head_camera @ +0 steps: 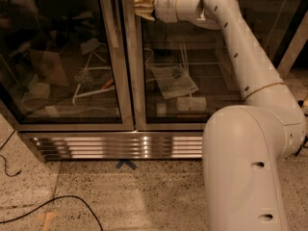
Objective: Pick orange can from top drawer and place on counter
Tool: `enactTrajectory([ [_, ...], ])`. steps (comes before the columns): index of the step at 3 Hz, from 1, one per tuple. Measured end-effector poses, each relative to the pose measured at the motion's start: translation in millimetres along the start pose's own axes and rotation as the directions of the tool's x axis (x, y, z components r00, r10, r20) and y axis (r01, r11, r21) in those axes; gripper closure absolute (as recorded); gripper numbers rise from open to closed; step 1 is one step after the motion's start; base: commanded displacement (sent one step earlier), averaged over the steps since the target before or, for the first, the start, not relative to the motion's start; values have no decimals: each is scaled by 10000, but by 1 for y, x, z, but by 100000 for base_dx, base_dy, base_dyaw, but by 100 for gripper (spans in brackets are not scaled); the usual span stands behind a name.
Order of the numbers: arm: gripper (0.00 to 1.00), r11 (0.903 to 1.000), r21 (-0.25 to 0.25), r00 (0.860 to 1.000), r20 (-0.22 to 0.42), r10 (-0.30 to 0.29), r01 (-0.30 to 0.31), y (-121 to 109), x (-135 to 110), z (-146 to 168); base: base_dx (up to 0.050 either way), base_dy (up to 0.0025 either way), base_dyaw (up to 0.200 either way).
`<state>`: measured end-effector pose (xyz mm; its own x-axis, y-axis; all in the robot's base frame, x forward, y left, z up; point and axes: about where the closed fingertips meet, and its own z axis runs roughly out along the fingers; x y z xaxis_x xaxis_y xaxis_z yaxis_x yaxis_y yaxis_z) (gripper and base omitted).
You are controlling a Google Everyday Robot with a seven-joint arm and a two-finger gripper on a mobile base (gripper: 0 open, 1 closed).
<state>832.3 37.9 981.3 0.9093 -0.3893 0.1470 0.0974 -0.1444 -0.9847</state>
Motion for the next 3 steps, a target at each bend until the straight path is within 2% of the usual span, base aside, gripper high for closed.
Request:
enactTrajectory([
  [1, 100, 9998, 176, 9999, 162, -18, 16, -2, -2, 4, 0, 0, 0],
  [3, 100, 9998, 176, 9999, 162, -18, 16, -1, 2, -2, 0, 0, 0],
])
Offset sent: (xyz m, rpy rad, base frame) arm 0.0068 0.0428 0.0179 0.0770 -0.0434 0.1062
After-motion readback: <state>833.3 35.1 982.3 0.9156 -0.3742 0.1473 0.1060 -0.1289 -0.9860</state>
